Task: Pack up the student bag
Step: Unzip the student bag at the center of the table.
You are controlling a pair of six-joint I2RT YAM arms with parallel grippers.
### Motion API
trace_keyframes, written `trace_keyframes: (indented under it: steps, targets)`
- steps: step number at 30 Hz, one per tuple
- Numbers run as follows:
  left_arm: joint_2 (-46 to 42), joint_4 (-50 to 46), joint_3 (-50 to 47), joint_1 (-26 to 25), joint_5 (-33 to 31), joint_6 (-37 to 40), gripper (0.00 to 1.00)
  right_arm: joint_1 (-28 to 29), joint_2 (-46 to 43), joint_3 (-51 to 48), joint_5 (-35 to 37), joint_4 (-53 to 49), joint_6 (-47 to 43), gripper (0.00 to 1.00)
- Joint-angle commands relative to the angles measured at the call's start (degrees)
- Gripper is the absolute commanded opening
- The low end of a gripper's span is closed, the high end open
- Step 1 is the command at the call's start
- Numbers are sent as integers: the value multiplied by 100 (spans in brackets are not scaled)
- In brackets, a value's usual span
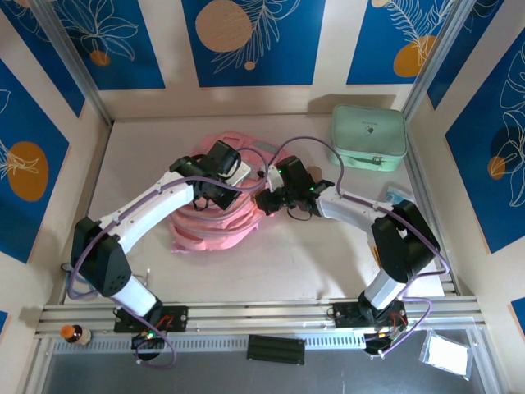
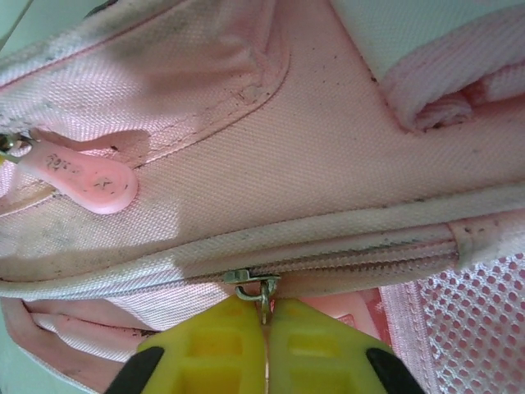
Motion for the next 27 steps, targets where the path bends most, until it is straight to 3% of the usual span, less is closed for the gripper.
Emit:
trace_keyframes:
  steps: [1,7,14,20,23,27]
  targets:
    - [-185,563,116,143,187,-449,0,123,-208,-202,135,350,-213,2]
    - [194,1036,270,333,885,-1684,0,289,-530,-715,26,1022,-291,1]
    - [739,1688,505,340,1452,-2472,0,556,-620,-1005,-140,1582,-233,1]
    - [943,1849,548,440,1358,-2777,1,613,-535,-1269,198,2052,148,0]
    - [648,2043,146,706,1598,-2822,25,274,-679,-1543,276,2369,478,0]
    - [3,2455,-620,1017,1990,-2505,52,-232,-680,-1582,-141,2493,637,0]
